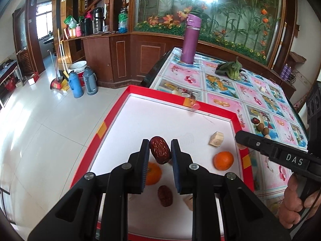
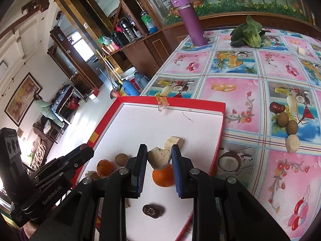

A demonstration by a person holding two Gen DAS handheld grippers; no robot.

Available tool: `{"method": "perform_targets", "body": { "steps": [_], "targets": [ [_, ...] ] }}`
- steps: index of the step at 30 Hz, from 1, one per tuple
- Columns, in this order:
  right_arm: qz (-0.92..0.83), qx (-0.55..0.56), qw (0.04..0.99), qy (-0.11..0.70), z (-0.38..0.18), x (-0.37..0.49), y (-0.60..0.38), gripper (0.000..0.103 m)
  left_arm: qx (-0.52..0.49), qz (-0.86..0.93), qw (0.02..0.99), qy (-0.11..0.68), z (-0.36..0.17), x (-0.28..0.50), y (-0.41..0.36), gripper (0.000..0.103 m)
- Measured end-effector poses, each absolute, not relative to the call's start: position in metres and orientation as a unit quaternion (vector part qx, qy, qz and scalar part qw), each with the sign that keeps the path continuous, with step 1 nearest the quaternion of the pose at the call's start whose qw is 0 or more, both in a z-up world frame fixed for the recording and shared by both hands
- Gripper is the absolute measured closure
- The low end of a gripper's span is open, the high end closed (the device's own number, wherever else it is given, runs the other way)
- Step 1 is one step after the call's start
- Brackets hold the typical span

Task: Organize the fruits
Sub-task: 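Carry the held ball and date over the red-bordered tray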

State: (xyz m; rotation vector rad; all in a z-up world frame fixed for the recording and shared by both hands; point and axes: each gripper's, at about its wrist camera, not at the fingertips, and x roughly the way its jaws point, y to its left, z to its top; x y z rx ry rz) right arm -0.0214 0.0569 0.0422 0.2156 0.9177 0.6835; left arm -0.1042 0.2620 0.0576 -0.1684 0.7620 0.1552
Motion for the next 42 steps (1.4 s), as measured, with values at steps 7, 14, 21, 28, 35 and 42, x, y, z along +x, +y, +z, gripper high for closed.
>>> {"method": "perform_targets", "body": {
  "steps": [7, 14, 21, 28, 35, 42],
  "targets": [
    [0.33, 0.094, 0.831, 0.439, 0.049, -0.02, 0.067, 0.08, -0.084, 0.082, 0.919, 0.375, 0.055, -0.11, 0.265, 0.08],
    [0.333, 0.11, 0.825, 0.443, 0.058, -0.002, 0.058, 0.08, -0.083, 0.104, 0.919, 0.372, 0.06, -0.115, 0.274, 0.08],
    [0.341, 0.132, 0.803, 0.471, 0.059, 0.025, 0.05, 0.08, -0.085, 0.134, 0.911, 0.38, 0.062, -0.122, 0.296, 0.08],
    [0.357, 0.113, 0.775, 0.509, 0.044, 0.032, 0.085, 0.08, -0.066, 0.131, 0.905, 0.4, 0.056, -0.098, 0.298, 0.08],
    [0.353, 0.061, 0.783, 0.508, 0.031, 0.027, 0.126, 0.08, -0.056, 0.13, 0.883, 0.448, 0.036, -0.057, 0.301, 0.08],
    [0.331, -0.009, 0.797, 0.505, 0.014, 0.013, 0.145, 0.08, -0.048, 0.141, 0.87, 0.471, 0.022, -0.047, 0.303, 0.079]
  ]
}}
